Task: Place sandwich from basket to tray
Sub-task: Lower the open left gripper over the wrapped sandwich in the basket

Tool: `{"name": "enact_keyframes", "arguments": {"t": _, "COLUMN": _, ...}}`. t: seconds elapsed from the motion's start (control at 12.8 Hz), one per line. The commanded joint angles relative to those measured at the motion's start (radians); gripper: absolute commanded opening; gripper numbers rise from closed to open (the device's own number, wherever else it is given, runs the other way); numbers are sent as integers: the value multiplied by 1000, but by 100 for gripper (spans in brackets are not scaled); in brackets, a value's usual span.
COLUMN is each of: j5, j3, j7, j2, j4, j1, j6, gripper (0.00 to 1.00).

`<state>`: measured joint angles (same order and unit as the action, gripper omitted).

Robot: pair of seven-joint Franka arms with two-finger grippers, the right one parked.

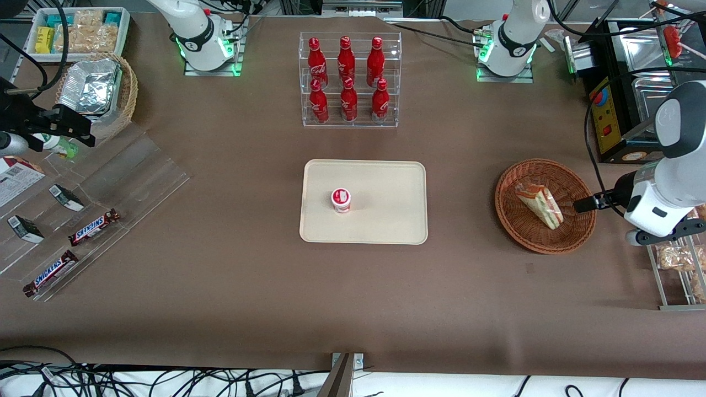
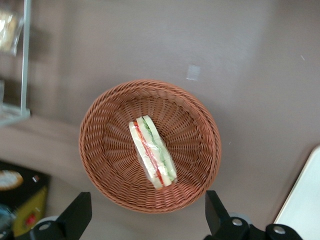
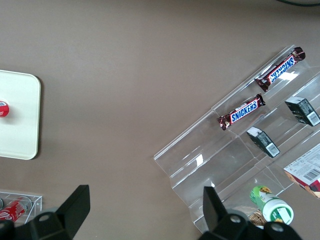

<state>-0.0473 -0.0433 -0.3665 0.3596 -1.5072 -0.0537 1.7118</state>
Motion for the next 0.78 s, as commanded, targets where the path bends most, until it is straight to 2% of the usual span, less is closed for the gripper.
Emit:
{"name": "enact_keyframes", "arguments": {"t": 0.0, "j5": 7, "j3": -9, "j7": -147, "j2": -18, "j4": -86, "j1": 9, "j6": 61, "gripper": 100}}
{"name": "enact_keyframes", "arguments": {"t": 0.16, "j5": -20, "j3": -10, "j7": -237, "j2": -22, "j4": -145, "j1": 23, "j6": 103, "gripper": 100}}
{"name": "enact_keyframes", "arguments": {"t": 0.31, "j5": -84, "j3": -24, "j7": -296, "j2": -37, "j4": -249, "j1": 28, "j6": 222, "gripper": 100}}
{"name": "enact_keyframes", "arguments": {"t": 0.55, "j5": -91, "j3": -26, "j7": -321, "j2": -74, "j4": -382, "j1": 26, "j6": 327, "gripper": 100}}
{"name": "enact_keyframes", "arguments": {"t": 0.7, "j5": -130, "j3": -26, "j7": -434, "j2": -74, "j4": -436, "j1": 26, "j6": 394, "gripper": 100}}
